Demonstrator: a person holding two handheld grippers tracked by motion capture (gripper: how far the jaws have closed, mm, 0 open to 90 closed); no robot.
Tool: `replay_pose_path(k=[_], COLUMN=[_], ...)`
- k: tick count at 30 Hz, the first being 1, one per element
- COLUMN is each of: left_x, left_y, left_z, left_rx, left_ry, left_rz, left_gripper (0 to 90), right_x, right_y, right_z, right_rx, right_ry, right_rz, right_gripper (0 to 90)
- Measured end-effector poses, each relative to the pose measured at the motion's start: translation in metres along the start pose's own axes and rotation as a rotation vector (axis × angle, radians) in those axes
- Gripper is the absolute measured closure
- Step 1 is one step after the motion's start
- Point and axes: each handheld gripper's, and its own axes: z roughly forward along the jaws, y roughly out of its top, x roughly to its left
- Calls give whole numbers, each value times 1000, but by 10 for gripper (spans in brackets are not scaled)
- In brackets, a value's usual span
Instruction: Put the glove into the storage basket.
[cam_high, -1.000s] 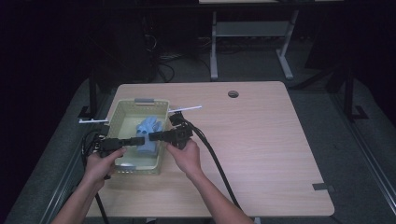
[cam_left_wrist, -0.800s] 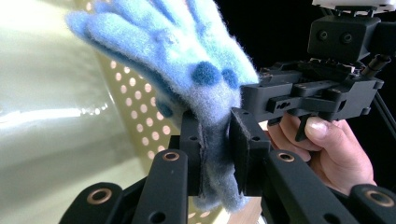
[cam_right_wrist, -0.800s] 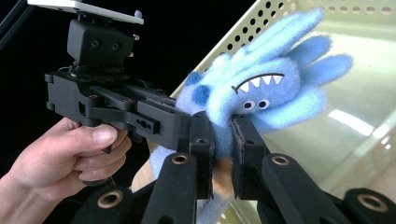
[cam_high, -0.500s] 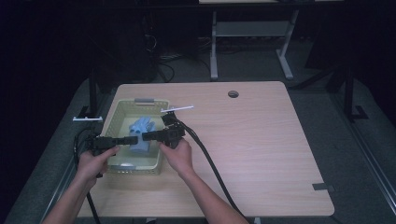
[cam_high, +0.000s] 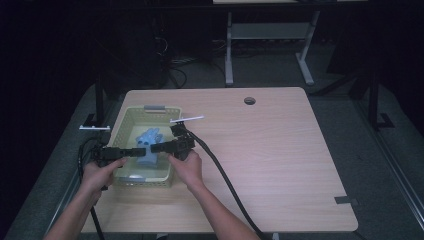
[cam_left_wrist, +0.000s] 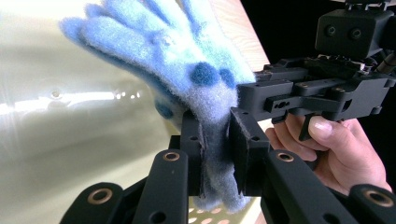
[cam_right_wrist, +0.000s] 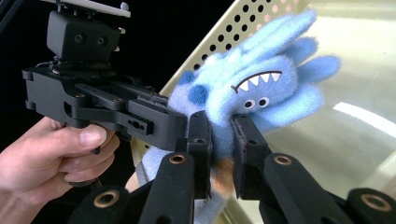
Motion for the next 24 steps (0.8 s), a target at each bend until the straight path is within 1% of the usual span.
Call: replay_pose_path(k=[2, 5, 17, 24], left_x=[2, 3, 8, 10], left_y=[0, -1, 0, 0], left_z=[0, 1, 7, 10], left_rx=[4, 8, 27, 43], left_ry=[6, 19, 56, 93], left_rz=[1, -6, -19, -3], left_gripper=[761, 762, 764, 769], right_x=[-2, -6, -12, -13], right_y=[-1, -3, -4, -4], right_z=[2, 5, 13, 13], right_rx=[0, 3, 18, 32], right_ry=[7, 8, -39, -74], right_rz=[13, 15, 18, 7], right_gripper=[791, 788, 772, 768])
